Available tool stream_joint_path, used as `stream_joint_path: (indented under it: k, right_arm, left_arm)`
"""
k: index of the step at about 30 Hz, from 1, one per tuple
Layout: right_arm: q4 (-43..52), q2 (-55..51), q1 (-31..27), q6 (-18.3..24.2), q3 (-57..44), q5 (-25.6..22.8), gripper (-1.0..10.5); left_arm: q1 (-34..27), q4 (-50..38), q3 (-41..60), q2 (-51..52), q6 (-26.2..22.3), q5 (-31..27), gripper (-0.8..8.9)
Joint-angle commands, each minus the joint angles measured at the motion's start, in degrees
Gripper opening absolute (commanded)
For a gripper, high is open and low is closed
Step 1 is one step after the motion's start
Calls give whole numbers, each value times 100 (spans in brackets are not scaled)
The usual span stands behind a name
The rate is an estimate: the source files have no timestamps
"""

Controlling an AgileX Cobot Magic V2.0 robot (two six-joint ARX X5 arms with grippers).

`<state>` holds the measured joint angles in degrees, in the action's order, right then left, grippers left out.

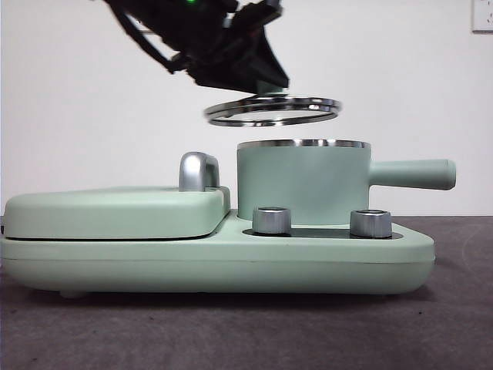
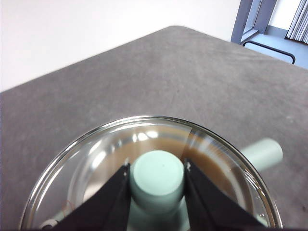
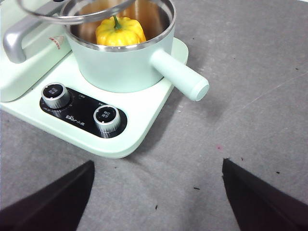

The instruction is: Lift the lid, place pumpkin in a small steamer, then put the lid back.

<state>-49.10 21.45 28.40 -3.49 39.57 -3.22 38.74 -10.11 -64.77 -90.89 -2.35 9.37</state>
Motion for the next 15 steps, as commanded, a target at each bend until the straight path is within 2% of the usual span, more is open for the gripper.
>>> stream_joint_path:
  k: [1,15]
  right_arm:
    - [103,13,33,-81,11,-26,409]
    - [317,13,35,-81,11,-85,409]
  left_arm:
    - [94,-177,-402,-293,-175,48,16]
    - [140,-219,-793,-859,-562,245,16]
